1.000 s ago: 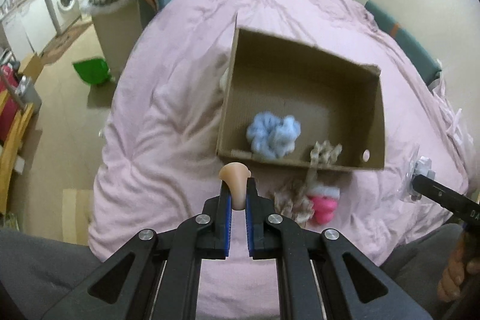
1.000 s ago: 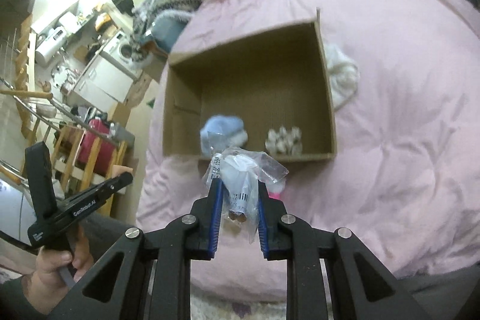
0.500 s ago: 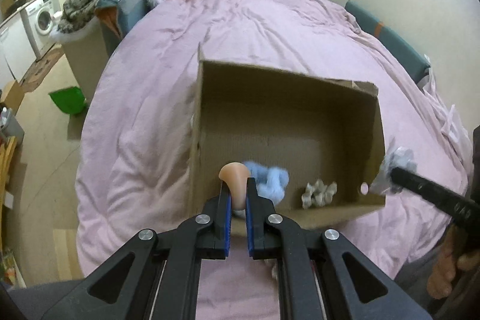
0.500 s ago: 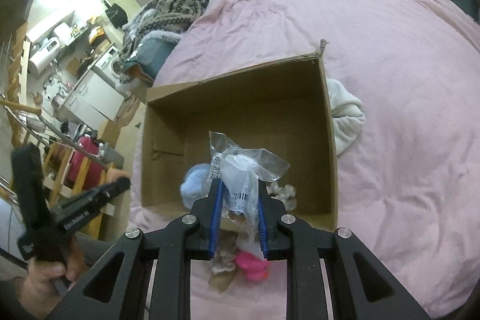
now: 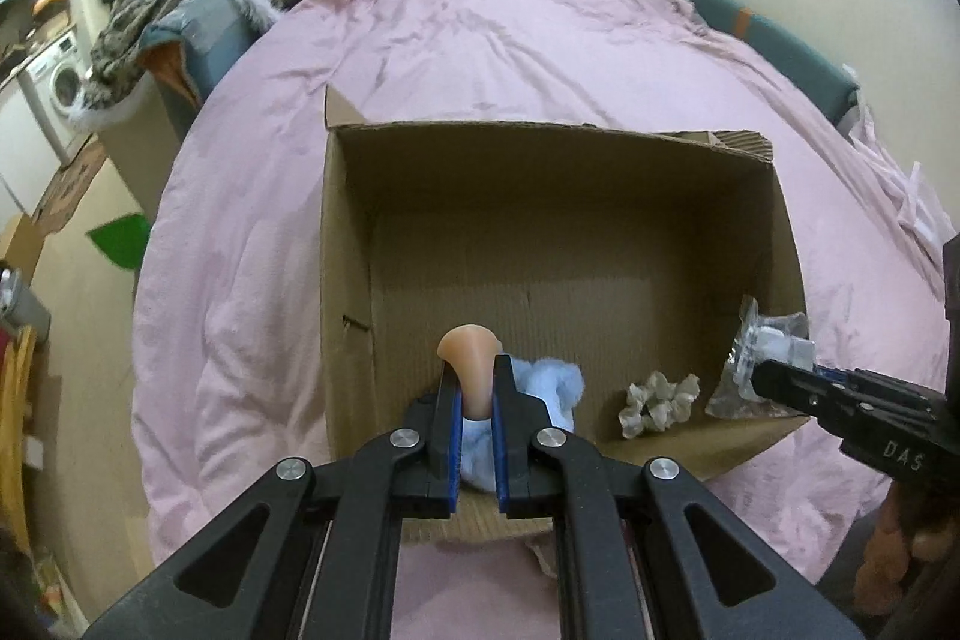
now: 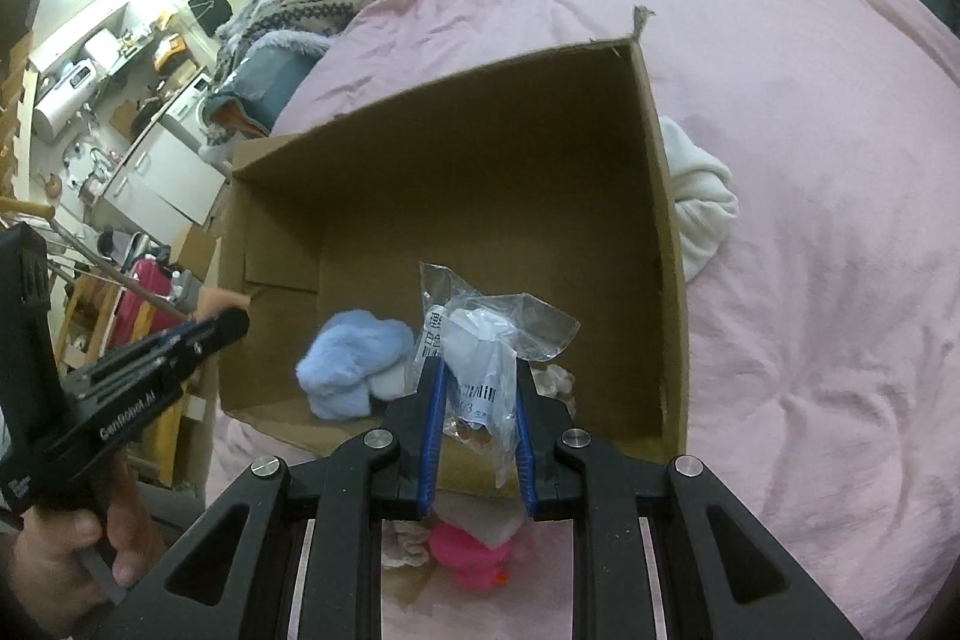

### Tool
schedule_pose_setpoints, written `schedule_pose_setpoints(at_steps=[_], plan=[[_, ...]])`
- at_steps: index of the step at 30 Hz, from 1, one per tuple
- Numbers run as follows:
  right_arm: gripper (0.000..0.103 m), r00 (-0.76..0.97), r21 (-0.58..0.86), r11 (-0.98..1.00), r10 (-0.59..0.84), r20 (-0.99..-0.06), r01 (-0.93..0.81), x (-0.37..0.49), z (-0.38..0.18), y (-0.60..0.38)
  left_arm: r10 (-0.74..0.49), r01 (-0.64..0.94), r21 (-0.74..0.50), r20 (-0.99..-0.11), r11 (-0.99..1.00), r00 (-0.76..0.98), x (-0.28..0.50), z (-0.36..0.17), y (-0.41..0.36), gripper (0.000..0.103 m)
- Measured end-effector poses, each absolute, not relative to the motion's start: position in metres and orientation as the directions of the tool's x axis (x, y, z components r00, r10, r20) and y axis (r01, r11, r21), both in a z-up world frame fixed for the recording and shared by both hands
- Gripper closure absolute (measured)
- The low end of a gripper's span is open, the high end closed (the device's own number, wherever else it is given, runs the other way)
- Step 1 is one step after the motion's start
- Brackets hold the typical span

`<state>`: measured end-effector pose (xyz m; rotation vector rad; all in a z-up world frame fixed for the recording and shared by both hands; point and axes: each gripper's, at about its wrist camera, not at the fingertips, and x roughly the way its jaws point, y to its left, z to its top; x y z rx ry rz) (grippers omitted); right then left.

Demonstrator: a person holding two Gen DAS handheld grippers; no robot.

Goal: Organize soft objects
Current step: 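Carry the cylinder with the left tool while the right carries the bag into the box, releasing both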

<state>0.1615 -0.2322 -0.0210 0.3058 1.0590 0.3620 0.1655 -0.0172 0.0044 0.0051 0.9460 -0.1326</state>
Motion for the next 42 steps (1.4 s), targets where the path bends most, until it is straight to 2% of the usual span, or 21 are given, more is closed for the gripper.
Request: schedule_pose_setpoints(at_steps=[2,4,20,26,29,33,36,37,38,40,42], plan=[[0.081,0.448,0.435,0.891,0.445,-0.775,-0.132,0.160,-0.023,-0.236,-0.078,0.088,-0.033,-0.813,0.996,0.577,0.164,-0.003,-0.015,0.095],[0.081,0.459,0.425,0.895,0.438,-0.773,-0.137,0.160,-0.023,-0.237,-0.106,0.071,-0.080,-0.820,0.994,0.562,0.165,-0.007,-0.011,0.095],[0.081,0.384,0.404,0.904,0.426,-0.819,-0.141,0.172,-0.044,-0.223,-0.077,0.052,-0.058,-0.827,0.997,0.557,0.171,-0.014,-0.015,0.095],[0.080,0.375,0.414,0.900,0.434,-0.819,-0.136,0.176,-0.048,-0.222,-0.084,0.066,-0.057,-0.833,0.996,0.547,0.171,-0.015,-0.018,0.088],[0.080,0.376,0.417,0.899,0.435,-0.818,-0.132,0.177,-0.048,-0.223,-0.092,0.062,-0.070,-0.838,0.996,0.538,0.170,-0.014,-0.018,0.077],[0.078,0.397,0.427,0.894,0.445,-0.803,-0.138,0.175,-0.043,-0.224,-0.077,0.041,-0.065,-0.817,0.997,0.571,0.165,-0.006,-0.016,0.048],[0.076,0.441,0.418,0.895,0.443,-0.780,-0.158,0.173,-0.033,-0.224,-0.081,0.050,-0.064,-0.803,0.997,0.590,0.163,0.001,-0.015,0.047],[0.070,0.452,0.421,0.893,0.445,-0.774,-0.159,0.172,-0.030,-0.225,-0.084,0.050,-0.067,-0.798,0.996,0.597,0.163,0.003,-0.014,0.047],[0.052,0.462,0.427,0.890,0.449,-0.765,-0.158,0.172,-0.028,-0.226,-0.090,0.048,-0.077,-0.790,0.996,0.607,0.162,0.006,-0.012,0.047],[0.030,0.488,0.428,0.891,0.444,-0.752,-0.151,0.170,-0.023,-0.228,-0.103,0.050,-0.092,-0.781,0.994,0.616,0.160,0.010,-0.010,0.046],[0.030,0.514,0.405,0.902,0.419,-0.748,-0.146,0.168,-0.018,-0.228,-0.096,0.045,-0.087,-0.782,0.995,0.616,0.158,0.013,-0.009,0.046]])
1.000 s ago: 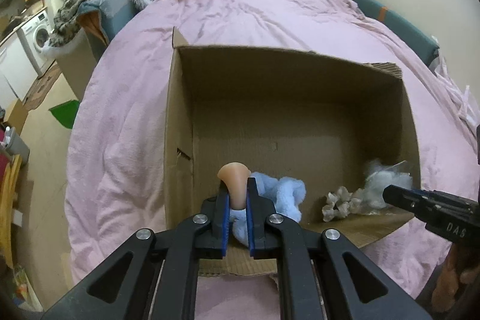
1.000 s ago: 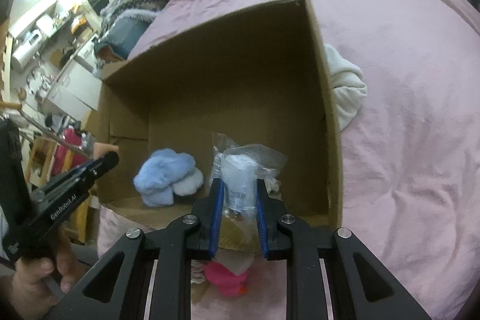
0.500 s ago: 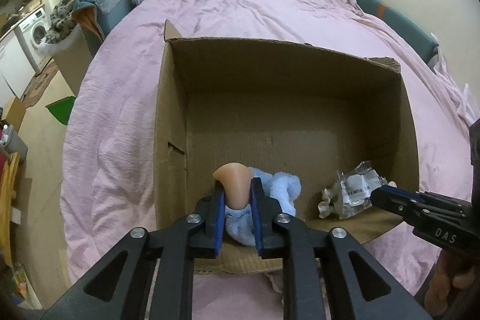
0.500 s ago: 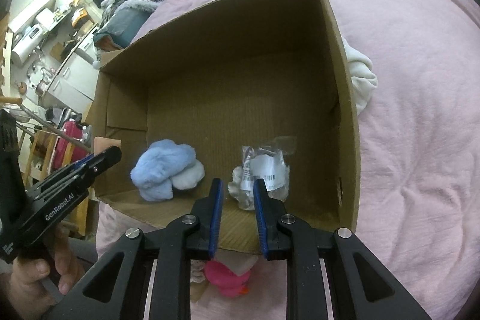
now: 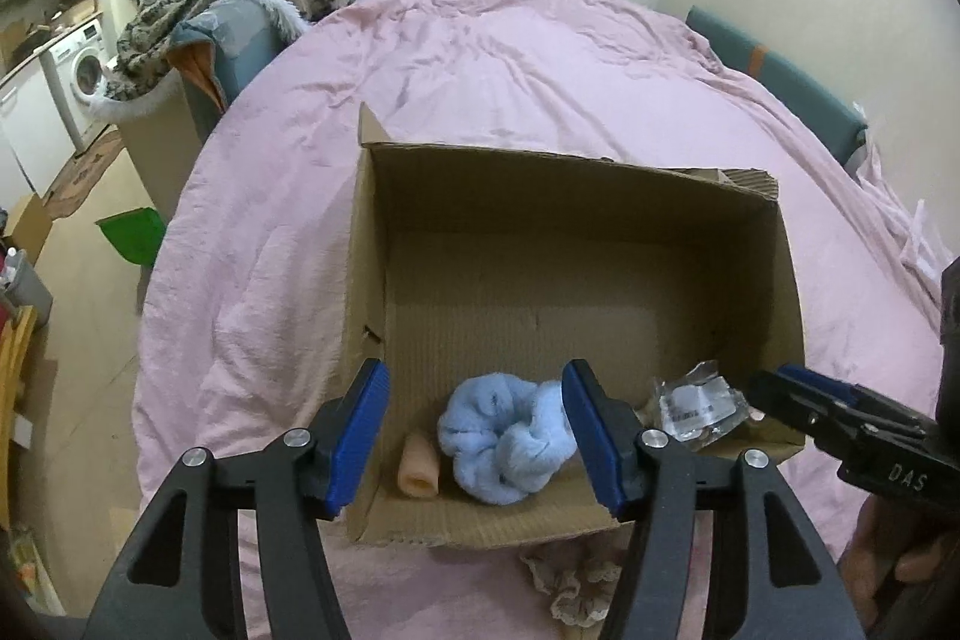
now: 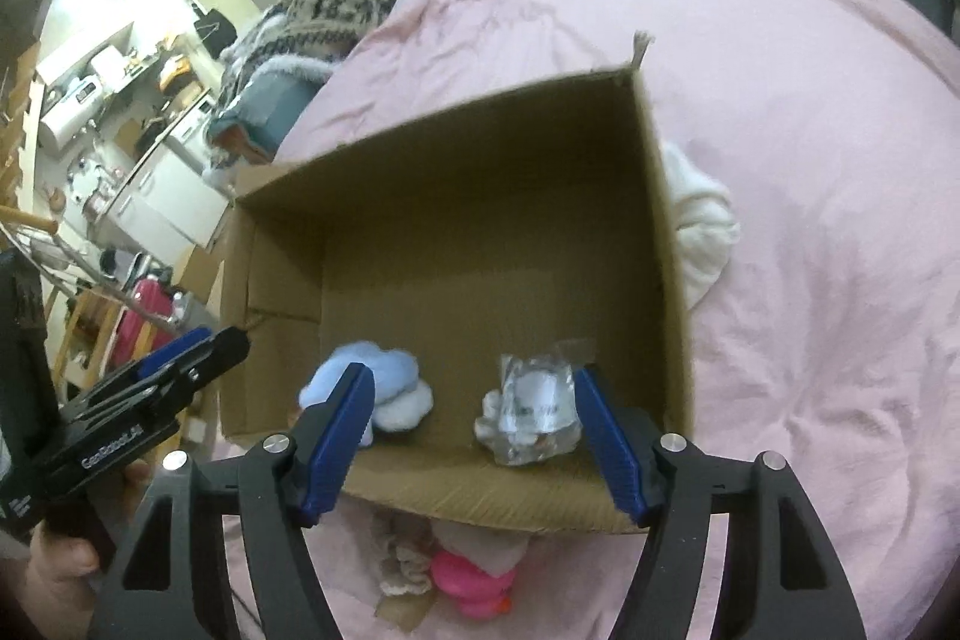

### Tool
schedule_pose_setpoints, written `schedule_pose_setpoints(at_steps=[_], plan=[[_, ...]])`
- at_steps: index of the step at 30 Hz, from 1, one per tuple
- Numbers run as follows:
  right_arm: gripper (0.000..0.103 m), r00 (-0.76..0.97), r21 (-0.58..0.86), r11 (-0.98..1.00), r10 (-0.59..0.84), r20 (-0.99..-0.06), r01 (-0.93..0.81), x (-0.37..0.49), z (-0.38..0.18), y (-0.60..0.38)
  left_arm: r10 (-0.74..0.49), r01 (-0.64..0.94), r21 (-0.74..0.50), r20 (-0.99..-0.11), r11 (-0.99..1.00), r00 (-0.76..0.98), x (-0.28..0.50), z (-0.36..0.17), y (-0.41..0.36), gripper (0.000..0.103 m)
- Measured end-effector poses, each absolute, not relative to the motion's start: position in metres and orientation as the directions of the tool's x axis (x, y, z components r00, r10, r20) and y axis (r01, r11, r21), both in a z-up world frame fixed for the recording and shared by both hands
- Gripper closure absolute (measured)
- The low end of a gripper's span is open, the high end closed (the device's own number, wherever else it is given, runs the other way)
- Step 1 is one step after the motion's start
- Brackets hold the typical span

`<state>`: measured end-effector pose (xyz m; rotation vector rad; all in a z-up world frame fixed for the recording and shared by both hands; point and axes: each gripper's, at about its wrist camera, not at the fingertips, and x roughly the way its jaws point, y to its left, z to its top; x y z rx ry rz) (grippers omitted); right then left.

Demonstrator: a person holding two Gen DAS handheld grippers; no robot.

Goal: Organize soft objects
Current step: 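Carry the cylinder with the left tool while the right carries the bag into the box, releasing both, then withdraw both open tools from the box toward the remaining items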

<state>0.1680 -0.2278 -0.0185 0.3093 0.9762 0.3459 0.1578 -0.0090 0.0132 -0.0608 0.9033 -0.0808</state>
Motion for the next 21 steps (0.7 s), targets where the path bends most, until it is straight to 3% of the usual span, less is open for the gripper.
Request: schedule_pose_setpoints(at_steps=[7,8,9,10,21], plan=[[0.030,0.531,0.375,0.917,0.387,-0.754,-0.136,0.164,-0.013,-0.232,-0.065,0.020,-0.067,-0.781,0.998,0.621,0.147,0.019,-0.003,0.044],[0.030,0.532,0.376,0.917,0.385,-0.754,-0.131,0.162,-0.013,-0.234,-0.042,0.010,-0.046,-0.779,0.999,0.626,0.144,0.021,-0.002,0.038],[0.030,0.532,0.378,0.917,0.385,-0.754,-0.127,0.161,-0.012,-0.235,-0.022,0.000,-0.028,-0.778,1.000,0.628,0.142,0.021,-0.001,0.023],[0.030,0.532,0.380,0.917,0.385,-0.754,-0.124,0.160,-0.011,-0.235,-0.002,-0.015,-0.015,-0.776,1.000,0.630,0.140,0.022,0.001,0.014],[0.030,0.520,0.392,0.911,0.399,-0.755,-0.130,0.134,-0.003,-0.242,-0.018,-0.057,-0.065,-0.801,0.996,0.599,0.119,0.022,0.016,0.014]])
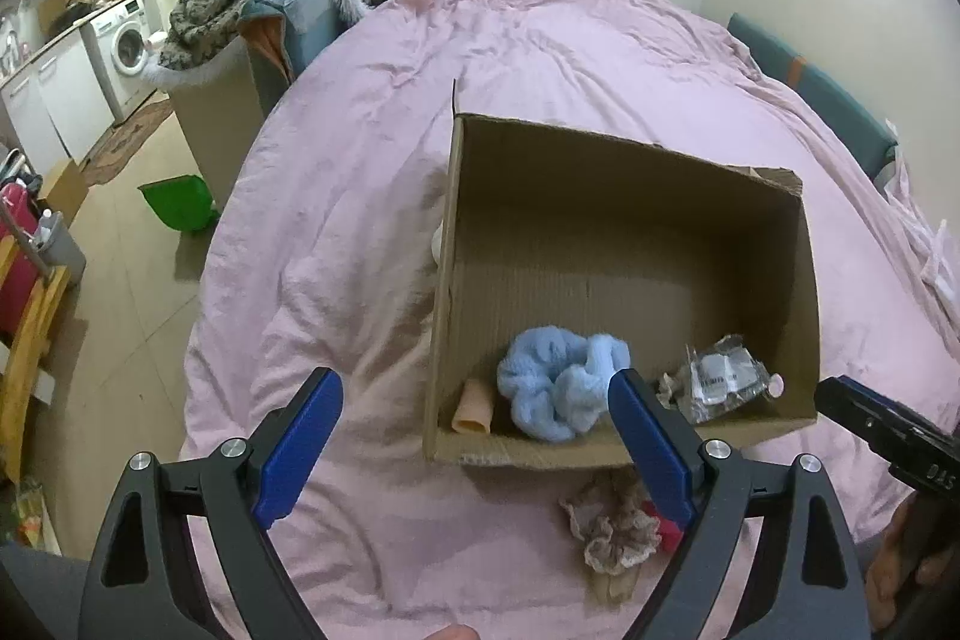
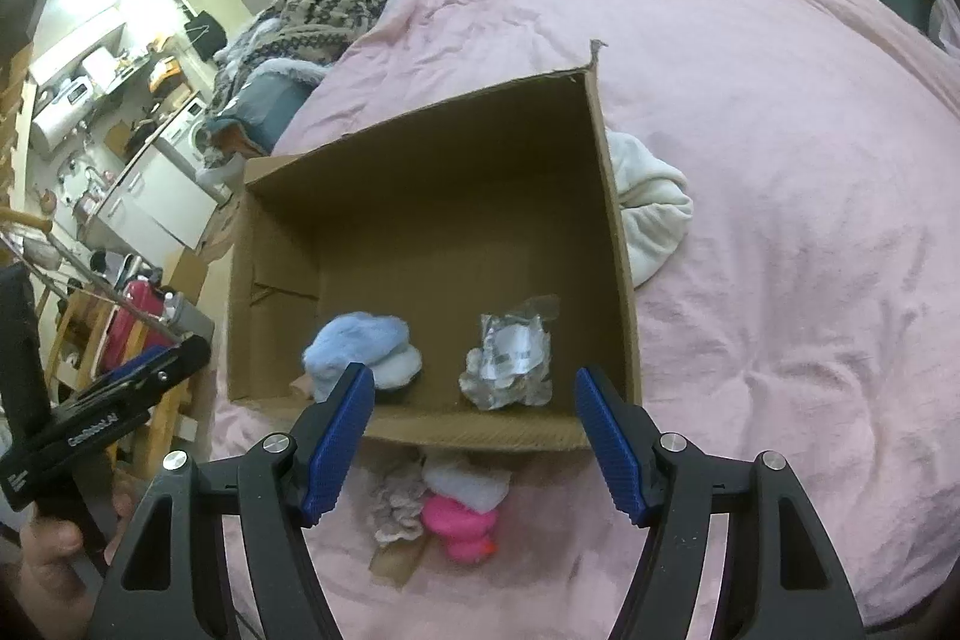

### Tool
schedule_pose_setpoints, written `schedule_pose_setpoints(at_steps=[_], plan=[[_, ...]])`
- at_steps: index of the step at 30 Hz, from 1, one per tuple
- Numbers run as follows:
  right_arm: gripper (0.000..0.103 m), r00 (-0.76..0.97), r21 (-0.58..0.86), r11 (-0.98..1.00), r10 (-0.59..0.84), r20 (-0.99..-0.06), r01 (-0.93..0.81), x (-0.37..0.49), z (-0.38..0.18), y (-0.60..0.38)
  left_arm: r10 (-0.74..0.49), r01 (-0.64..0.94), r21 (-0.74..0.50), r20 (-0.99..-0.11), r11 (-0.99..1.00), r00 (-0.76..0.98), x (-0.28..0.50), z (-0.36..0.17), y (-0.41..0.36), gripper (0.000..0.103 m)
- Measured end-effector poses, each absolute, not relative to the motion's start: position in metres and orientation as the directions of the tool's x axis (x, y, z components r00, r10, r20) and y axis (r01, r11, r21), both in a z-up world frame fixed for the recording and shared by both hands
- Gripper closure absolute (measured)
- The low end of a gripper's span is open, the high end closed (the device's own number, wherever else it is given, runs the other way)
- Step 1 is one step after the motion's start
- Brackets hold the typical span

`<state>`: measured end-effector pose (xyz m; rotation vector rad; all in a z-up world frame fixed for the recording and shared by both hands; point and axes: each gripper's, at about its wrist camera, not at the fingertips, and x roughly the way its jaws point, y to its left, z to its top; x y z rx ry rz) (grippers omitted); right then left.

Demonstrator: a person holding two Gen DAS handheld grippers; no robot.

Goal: Organize soft objects
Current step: 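Withdraw both open tools from the box toward the remaining items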

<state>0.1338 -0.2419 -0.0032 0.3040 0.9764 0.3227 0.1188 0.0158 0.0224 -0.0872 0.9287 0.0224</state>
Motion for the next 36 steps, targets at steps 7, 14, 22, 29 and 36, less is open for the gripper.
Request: schedule_pose_setpoints(at_steps=[7,14,22,29,36], plan=[[0.026,0.471,0.402,0.909,0.402,-0.785,-0.106,0.116,-0.011,-0.238,-0.038,-0.038,-0.075,-0.805,0.996,0.592,0.100,0.023,0.014,0.014],[0.014,0.416,0.413,0.909,0.400,-0.816,-0.063,0.100,-0.024,-0.238,-0.044,-0.044,-0.081,-0.833,0.996,0.551,0.081,0.011,0.014,0.014],[0.012,0.362,0.419,0.907,0.406,-0.839,-0.047,0.096,-0.040,-0.227,-0.055,-0.041,-0.087,-0.867,0.995,0.495,0.078,-0.006,0.008,0.014],[0.012,0.324,0.410,0.912,0.393,-0.861,-0.017,0.105,-0.055,-0.224,-0.104,-0.055,-0.143,-0.889,0.988,0.446,0.087,-0.023,0.005,0.014],[0.011,0.321,0.455,0.886,0.407,-0.855,0.090,0.115,-0.064,-0.245,-0.227,-0.005,-0.237,-0.935,0.972,0.274,0.101,-0.069,-0.024,0.015]])
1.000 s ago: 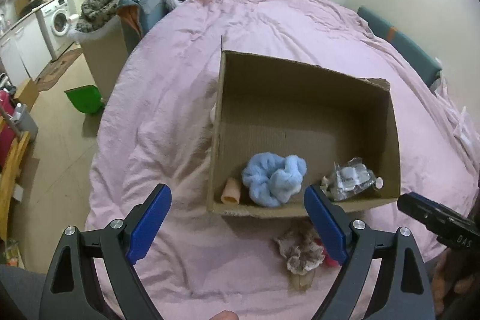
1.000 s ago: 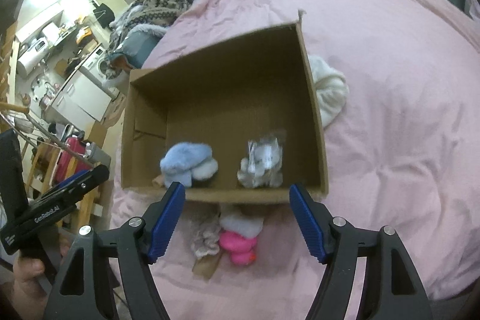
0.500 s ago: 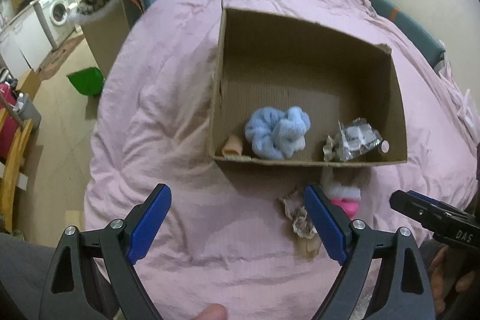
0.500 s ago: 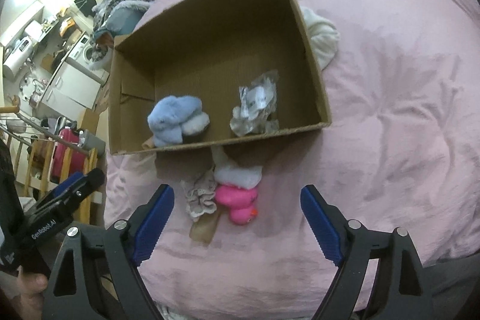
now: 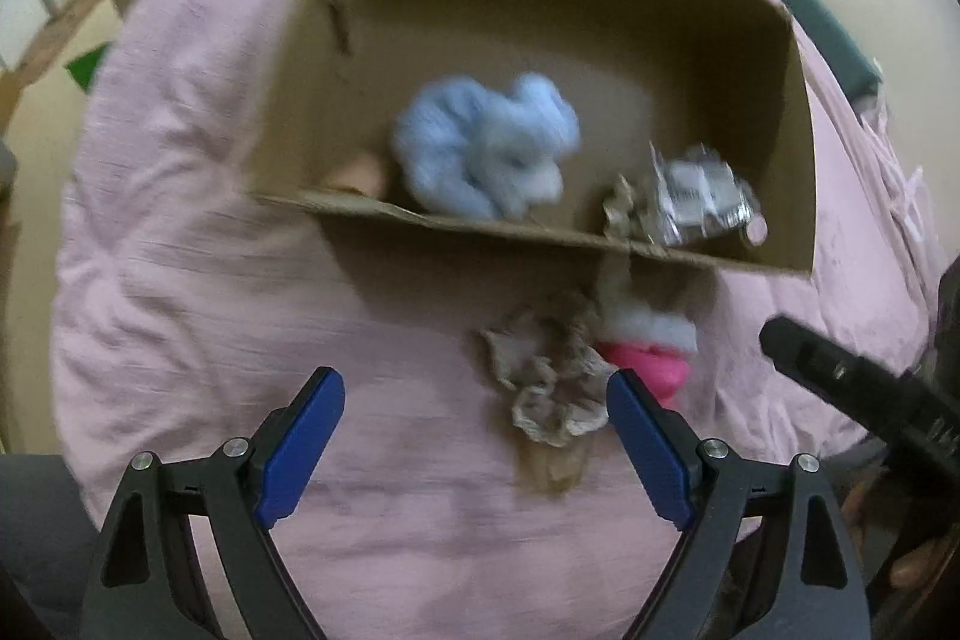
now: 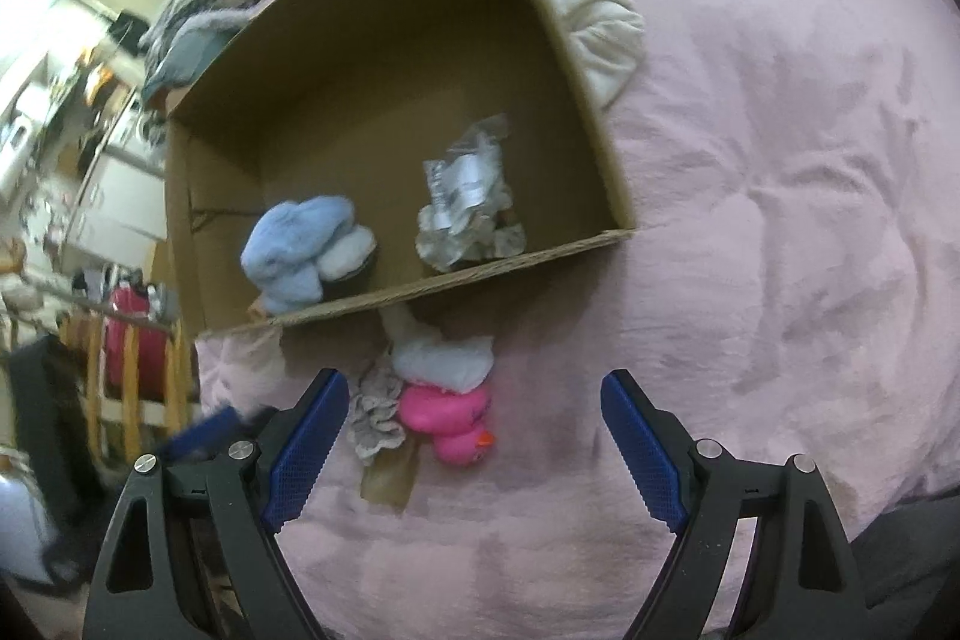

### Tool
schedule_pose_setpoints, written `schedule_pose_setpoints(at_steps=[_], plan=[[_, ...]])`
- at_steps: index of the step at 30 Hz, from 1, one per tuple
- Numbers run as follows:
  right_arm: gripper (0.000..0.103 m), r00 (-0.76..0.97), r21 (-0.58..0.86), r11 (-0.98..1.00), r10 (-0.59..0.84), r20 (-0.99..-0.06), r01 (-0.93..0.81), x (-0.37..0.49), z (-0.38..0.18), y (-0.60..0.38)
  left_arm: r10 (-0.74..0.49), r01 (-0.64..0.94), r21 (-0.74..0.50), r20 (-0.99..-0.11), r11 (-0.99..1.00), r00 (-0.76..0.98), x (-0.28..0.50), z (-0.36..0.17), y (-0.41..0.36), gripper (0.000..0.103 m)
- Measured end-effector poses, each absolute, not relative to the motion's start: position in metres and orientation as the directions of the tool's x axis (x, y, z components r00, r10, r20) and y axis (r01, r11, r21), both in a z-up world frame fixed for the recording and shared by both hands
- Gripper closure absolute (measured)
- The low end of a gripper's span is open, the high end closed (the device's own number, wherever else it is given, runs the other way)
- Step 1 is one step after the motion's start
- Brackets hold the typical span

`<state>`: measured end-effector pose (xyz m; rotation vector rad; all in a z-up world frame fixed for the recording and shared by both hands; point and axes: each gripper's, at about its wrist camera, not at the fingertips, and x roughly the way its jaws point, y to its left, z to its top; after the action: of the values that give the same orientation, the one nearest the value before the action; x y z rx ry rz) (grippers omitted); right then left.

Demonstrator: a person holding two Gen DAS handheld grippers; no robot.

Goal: Organize soft objects
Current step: 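Withdraw both open tools from the box toward the remaining items, then grasp the lace-trimmed beige scrunchie with the left tool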

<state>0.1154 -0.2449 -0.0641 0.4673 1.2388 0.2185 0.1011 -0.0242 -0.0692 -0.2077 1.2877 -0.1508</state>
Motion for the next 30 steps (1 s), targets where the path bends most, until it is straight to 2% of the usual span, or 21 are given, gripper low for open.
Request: schedule_pose_setpoints(at_steps=[5,8,10,11,13,16,30], plan=[[0.011,0.315,0.485,0.861,0.423,-0.850,0.151,0.116,-0.070,-0.259,-0.263,0.019,-0.266,-0.938,0.964,0.227,0.109,-0.090,-0.043,0.017],[0.011,0.309,0.498,0.850,0.433,-0.847,0.172,0.115,-0.073,-0.263,-0.288,0.035,-0.287,-0.934,0.957,0.211,0.113,-0.101,-0.052,0.026],[0.011,0.309,0.498,0.848,0.433,-0.847,0.178,0.114,-0.074,-0.265,-0.284,0.057,-0.279,-0.936,0.959,0.209,0.115,-0.106,-0.058,0.049],[0.011,0.309,0.498,0.848,0.432,-0.847,0.180,0.115,-0.073,-0.265,-0.280,0.065,-0.272,-0.939,0.960,0.202,0.115,-0.109,-0.060,0.055],[0.012,0.308,0.498,0.848,0.433,-0.847,0.179,0.114,-0.073,-0.266,-0.282,0.074,-0.273,-0.941,0.959,0.189,0.114,-0.113,-0.061,0.078],[0.012,0.305,0.498,0.849,0.434,-0.848,0.175,0.114,-0.073,-0.264,-0.309,0.080,-0.298,-0.927,0.951,0.213,0.110,-0.108,-0.059,0.084],[0.012,0.240,0.507,0.851,0.469,-0.850,0.136,0.115,-0.080,-0.248,-0.264,0.093,-0.248,-0.915,0.964,0.306,0.080,-0.036,-0.024,0.086]])
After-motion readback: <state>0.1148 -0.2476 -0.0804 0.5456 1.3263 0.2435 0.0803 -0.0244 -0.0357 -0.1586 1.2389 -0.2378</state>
